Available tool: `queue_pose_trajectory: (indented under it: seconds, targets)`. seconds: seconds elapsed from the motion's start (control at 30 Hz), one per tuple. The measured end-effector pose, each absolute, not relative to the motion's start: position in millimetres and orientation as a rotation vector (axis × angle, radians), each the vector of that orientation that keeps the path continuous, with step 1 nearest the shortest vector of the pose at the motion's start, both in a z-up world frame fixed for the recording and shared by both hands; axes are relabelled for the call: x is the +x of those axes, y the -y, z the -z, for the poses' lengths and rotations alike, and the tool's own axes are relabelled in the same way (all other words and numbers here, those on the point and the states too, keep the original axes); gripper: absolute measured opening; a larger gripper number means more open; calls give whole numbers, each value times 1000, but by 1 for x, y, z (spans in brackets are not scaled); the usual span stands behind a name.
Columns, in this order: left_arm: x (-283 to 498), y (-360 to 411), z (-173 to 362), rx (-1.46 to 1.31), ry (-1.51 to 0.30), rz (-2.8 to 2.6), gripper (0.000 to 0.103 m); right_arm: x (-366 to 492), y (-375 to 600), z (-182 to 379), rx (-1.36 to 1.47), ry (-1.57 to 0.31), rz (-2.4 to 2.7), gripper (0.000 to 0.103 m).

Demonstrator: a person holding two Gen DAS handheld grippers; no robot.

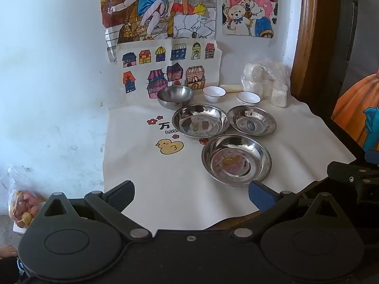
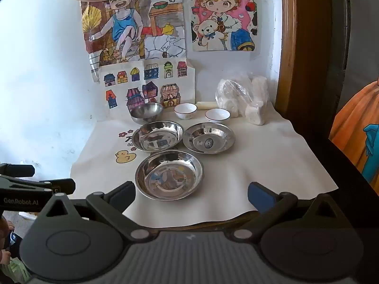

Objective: Organize plates and bowls

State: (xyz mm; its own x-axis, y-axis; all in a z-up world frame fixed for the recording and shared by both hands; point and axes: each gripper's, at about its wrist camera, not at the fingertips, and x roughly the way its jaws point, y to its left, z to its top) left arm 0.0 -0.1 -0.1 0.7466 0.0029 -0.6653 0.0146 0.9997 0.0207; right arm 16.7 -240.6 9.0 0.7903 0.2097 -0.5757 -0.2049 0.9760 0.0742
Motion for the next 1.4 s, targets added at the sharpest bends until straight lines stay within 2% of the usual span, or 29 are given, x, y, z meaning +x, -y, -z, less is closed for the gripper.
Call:
queue_pose_trajectory:
  seconds: [1.4]
  targets:
    - [-2,4,3,22,-730,14,102,15,241,-7,7,-615,-220,103]
